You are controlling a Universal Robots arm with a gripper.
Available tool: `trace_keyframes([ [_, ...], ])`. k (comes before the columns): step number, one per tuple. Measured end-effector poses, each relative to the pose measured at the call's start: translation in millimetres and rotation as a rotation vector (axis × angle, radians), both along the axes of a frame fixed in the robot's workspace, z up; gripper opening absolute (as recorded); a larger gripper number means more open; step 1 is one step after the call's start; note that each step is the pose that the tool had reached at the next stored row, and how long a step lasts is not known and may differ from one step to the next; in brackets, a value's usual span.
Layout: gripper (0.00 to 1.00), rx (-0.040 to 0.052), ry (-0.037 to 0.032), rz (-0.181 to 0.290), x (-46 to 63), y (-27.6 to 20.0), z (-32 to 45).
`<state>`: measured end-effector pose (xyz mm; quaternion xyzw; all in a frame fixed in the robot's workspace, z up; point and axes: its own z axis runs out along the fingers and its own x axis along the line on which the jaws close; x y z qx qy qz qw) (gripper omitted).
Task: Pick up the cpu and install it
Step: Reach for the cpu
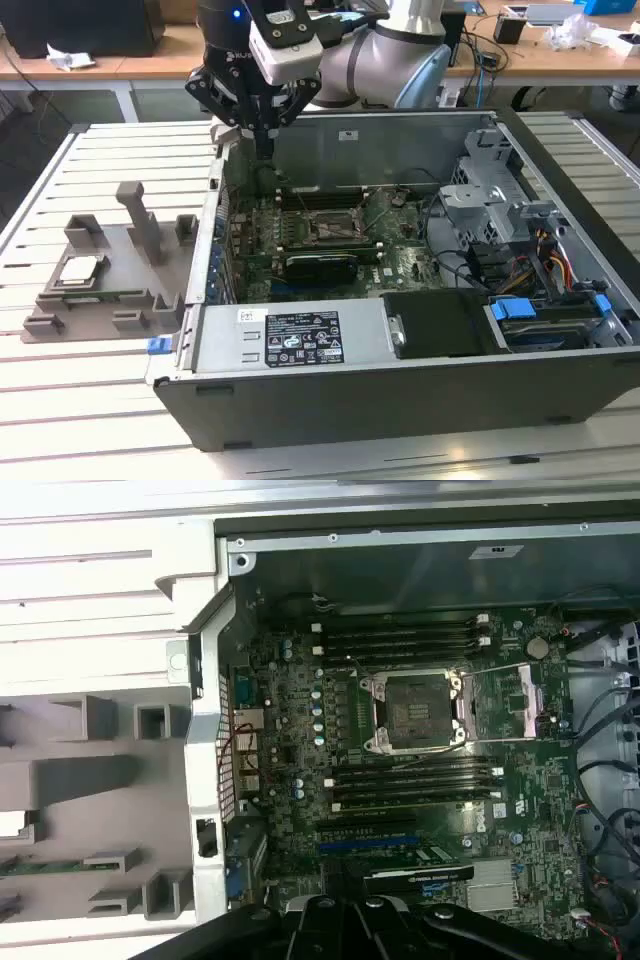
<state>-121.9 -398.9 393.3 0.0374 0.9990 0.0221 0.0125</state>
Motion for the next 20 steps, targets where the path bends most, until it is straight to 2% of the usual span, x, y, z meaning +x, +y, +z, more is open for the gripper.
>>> trace_keyframes([
  [6, 0.11, 0.0000, 0.0000, 0.000, -31.0, 0.0, 0.0],
  [16, 0.11, 0.0000, -0.0001, 0.000, -55.2, 0.0, 0.0],
  [18, 0.11, 0.0000, -0.0001, 0.000, -67.7, 0.0, 0.0],
  [20, 0.11, 0.0000, 0.0000, 0.000, -71.9, 0.0, 0.0],
])
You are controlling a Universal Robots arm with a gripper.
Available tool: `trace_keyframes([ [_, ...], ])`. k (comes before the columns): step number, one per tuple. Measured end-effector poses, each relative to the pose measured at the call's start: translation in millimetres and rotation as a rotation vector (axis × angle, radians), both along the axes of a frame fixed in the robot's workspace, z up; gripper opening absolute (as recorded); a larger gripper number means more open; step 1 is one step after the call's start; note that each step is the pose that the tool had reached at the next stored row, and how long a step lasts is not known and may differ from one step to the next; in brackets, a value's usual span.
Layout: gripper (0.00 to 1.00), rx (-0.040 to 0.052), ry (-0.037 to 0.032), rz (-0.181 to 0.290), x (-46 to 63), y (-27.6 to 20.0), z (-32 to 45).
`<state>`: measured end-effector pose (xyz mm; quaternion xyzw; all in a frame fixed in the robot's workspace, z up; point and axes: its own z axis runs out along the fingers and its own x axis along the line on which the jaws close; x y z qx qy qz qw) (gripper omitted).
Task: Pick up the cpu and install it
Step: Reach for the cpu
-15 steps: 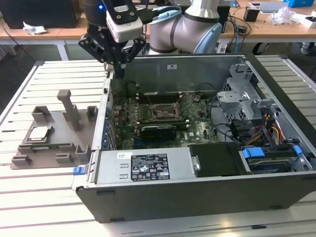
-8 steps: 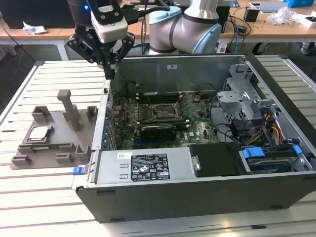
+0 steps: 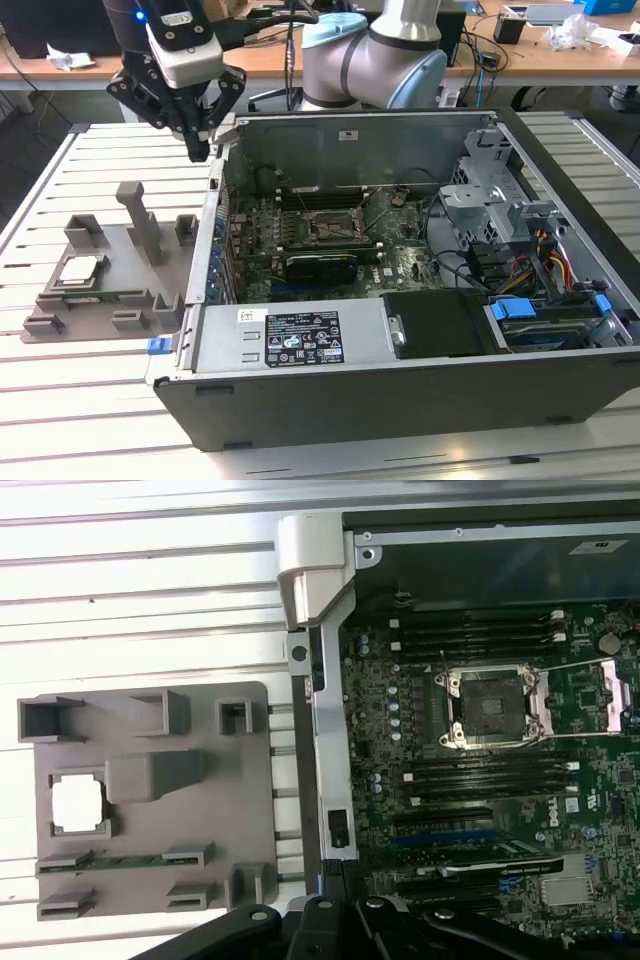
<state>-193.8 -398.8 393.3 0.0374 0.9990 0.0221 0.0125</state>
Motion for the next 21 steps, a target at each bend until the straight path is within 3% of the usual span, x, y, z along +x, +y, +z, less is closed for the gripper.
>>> trace_keyframes([
  [10, 0.11, 0.0001, 0.0000, 0.000, -26.4, 1.4, -0.2],
  [15, 0.11, 0.0000, 0.0001, 0.000, -43.8, 7.1, -0.6],
  [21, 0.11, 0.0000, 0.0000, 0.000, -76.0, 15.6, -1.5],
])
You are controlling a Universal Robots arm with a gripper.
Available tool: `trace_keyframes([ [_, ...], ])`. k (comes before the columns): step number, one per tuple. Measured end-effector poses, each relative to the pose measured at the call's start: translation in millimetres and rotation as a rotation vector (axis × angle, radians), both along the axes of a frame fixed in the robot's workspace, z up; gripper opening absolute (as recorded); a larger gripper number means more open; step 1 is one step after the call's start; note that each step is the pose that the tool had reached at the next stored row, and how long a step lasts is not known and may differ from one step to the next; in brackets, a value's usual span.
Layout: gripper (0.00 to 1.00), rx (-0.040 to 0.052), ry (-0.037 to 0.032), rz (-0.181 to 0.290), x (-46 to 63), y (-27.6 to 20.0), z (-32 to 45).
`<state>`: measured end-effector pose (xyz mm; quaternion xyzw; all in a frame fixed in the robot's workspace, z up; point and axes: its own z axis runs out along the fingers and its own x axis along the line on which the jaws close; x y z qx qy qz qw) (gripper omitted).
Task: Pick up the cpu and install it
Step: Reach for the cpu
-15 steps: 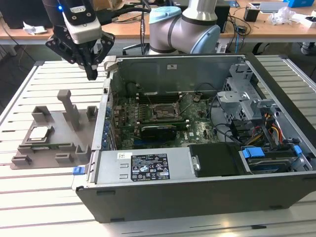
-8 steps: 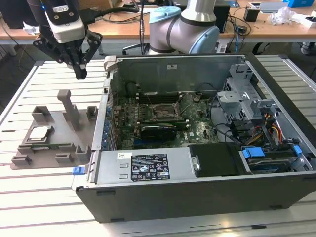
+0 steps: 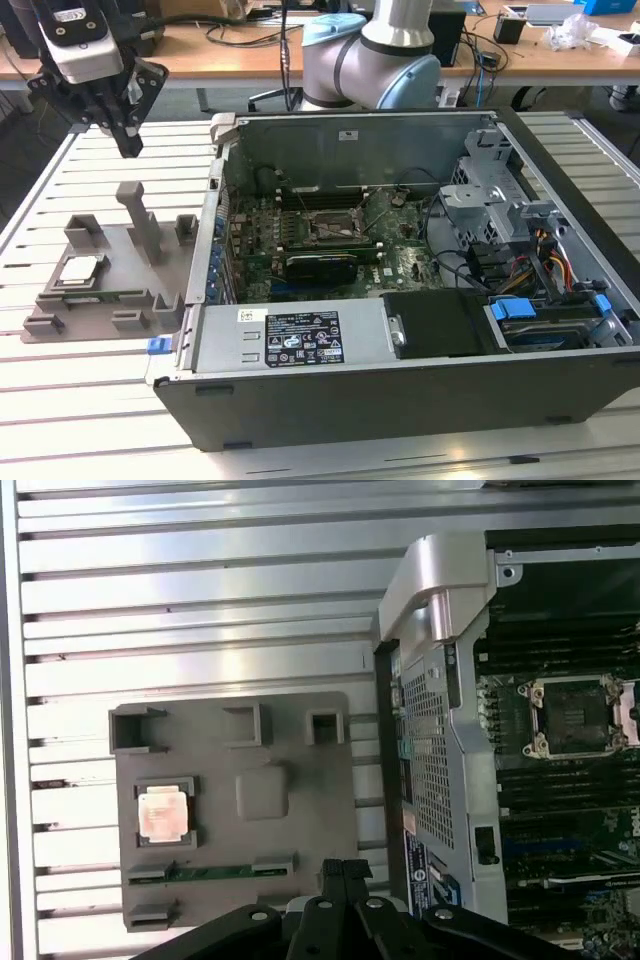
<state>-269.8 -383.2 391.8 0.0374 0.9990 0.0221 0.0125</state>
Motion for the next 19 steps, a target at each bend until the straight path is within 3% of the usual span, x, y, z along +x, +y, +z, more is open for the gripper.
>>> trace_keyframes([
  [4, 0.11, 0.0001, 0.0000, 0.000, -10.9, 3.1, -1.8],
  [7, 0.11, 0.0000, 0.0000, 0.000, -33.9, 7.2, -4.5],
  [10, 0.11, 0.0000, 0.0000, 0.000, -49.9, 7.7, -6.0],
  [15, 0.11, 0.0000, 0.0000, 0.000, -92.7, 7.8, -10.3],
  [19, 0.11, 0.0000, 0.0001, 0.000, -113.9, 7.6, -10.8],
])
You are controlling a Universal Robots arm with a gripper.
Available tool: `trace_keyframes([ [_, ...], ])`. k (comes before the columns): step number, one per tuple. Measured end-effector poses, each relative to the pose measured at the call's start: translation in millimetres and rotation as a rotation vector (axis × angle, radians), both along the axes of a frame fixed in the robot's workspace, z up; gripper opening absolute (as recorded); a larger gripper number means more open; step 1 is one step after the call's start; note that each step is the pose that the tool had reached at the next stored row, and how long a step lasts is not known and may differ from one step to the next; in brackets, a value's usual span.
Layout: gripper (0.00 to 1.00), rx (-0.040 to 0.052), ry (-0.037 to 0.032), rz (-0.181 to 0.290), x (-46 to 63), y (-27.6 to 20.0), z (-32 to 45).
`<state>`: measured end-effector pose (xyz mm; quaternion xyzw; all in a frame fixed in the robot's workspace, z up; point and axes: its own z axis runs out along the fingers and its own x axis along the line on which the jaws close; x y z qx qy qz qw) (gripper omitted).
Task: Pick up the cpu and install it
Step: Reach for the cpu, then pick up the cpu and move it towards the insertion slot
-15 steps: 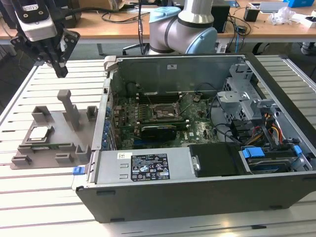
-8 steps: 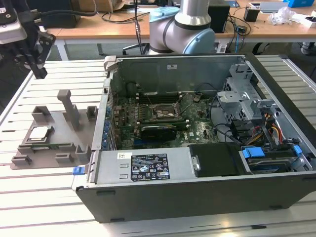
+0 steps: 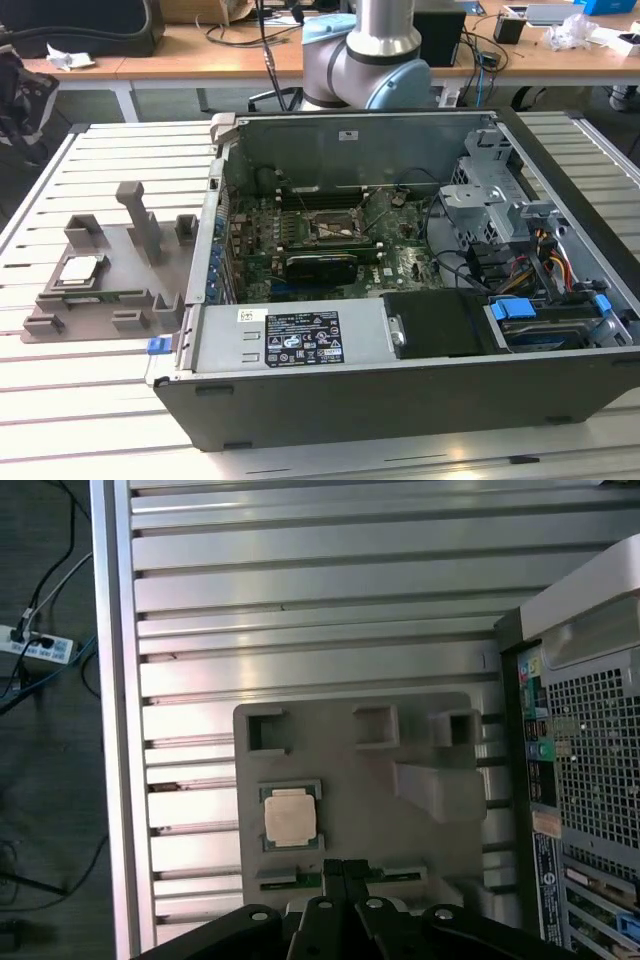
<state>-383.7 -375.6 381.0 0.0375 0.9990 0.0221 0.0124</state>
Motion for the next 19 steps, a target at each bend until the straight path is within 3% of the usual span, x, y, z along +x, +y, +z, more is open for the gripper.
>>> trace_keyframes([
  [6, 0.11, 0.0000, 0.0000, 0.000, -24.0, -2.1, -0.1],
  [19, 0.11, 0.0000, 0.0000, 0.000, -25.6, -2.1, -0.1],
])
